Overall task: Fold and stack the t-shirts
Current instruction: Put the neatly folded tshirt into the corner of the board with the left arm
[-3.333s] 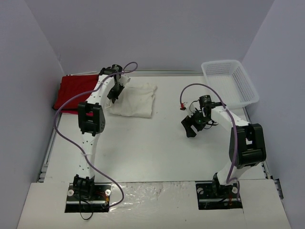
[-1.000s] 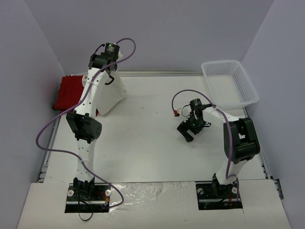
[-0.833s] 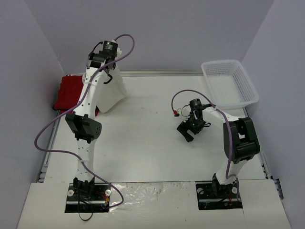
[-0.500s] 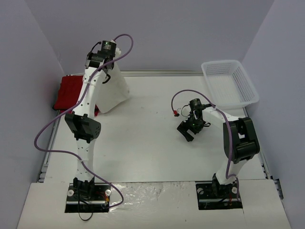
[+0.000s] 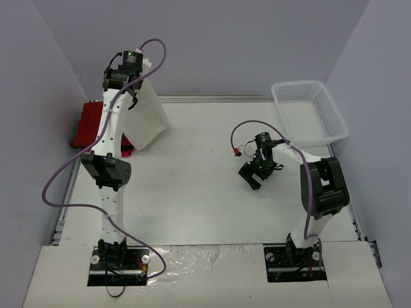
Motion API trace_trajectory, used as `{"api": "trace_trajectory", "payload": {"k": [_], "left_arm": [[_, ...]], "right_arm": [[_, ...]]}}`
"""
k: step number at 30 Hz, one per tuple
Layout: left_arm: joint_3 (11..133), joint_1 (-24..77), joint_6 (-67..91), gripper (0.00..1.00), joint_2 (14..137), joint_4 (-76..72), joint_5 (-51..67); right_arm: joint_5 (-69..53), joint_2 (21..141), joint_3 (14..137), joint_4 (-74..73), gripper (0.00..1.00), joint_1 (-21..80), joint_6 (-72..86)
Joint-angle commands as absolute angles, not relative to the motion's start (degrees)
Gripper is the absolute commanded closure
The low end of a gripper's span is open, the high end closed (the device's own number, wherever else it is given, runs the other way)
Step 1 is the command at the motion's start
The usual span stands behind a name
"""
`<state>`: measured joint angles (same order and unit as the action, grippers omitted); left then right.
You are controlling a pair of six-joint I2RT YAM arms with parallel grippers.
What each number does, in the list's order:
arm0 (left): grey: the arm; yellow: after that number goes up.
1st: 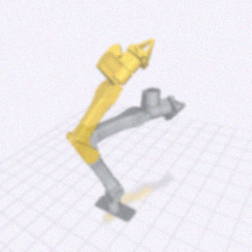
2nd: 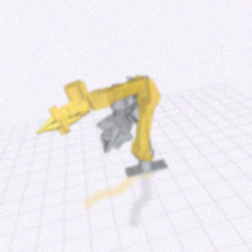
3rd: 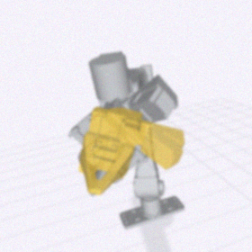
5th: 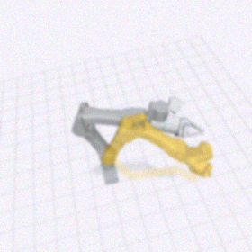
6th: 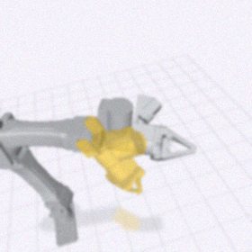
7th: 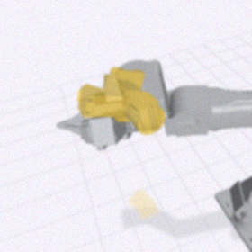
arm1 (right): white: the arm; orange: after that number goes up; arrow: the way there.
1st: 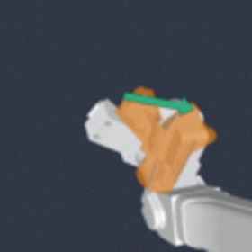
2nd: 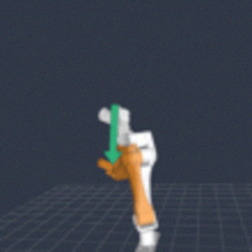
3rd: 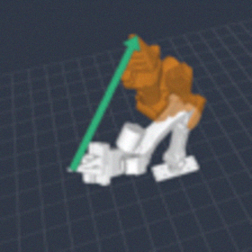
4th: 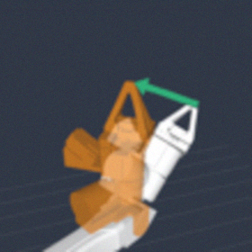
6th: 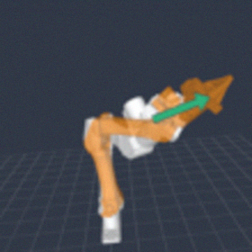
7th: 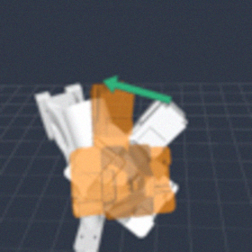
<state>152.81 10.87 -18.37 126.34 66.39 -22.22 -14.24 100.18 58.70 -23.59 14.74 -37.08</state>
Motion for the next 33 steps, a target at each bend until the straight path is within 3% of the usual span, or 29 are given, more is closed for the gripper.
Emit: {"api": "trace_trajectory", "payload": {"k": [1, 33], "left_arm": [[156.0, 9.5, -16.0, 0.98, 123.2, 65.8, -20.4], [150.7, -5.1, -19.3, 0.98, 124.3, 58.5, -17.5]], "right_arm": [[-14.2, 105.7, 55.5, -26.5, 0.08, 14.9, -37.1], [-12.0, 110.5, 55.1, -26.6, 0.07, 14.3, -36.7]]}}
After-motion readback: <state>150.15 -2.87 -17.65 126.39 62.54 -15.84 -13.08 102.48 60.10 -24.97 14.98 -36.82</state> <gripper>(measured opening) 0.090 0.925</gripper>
